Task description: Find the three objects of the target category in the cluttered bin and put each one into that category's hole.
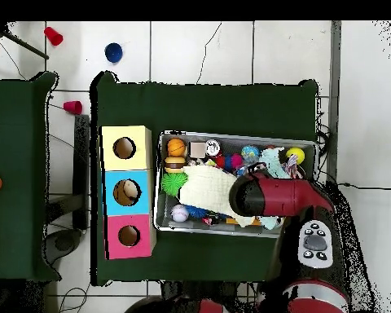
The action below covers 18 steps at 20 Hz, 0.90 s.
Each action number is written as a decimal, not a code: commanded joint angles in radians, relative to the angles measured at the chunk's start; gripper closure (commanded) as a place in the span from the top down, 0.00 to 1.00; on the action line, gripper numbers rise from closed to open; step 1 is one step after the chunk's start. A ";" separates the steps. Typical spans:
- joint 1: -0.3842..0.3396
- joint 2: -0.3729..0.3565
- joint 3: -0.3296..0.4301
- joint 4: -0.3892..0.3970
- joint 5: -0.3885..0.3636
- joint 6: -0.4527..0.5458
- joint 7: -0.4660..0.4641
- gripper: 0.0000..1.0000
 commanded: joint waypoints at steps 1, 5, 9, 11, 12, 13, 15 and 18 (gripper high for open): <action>0.044 -0.146 0.126 0.105 0.085 0.161 -0.054 0.00; 0.073 -0.166 0.095 0.080 0.090 0.252 -0.083 0.00; 0.081 -0.159 0.074 0.068 0.061 0.288 -0.106 1.00; 0.084 -0.154 0.065 0.070 0.054 0.281 -0.097 1.00; 0.080 -0.154 0.069 0.077 0.051 0.266 -0.093 1.00; 0.071 -0.154 0.076 0.082 0.049 0.251 -0.093 1.00; 0.058 -0.157 0.096 0.100 0.061 0.231 -0.086 1.00; 0.060 -0.159 0.100 0.104 0.067 0.216 -0.067 1.00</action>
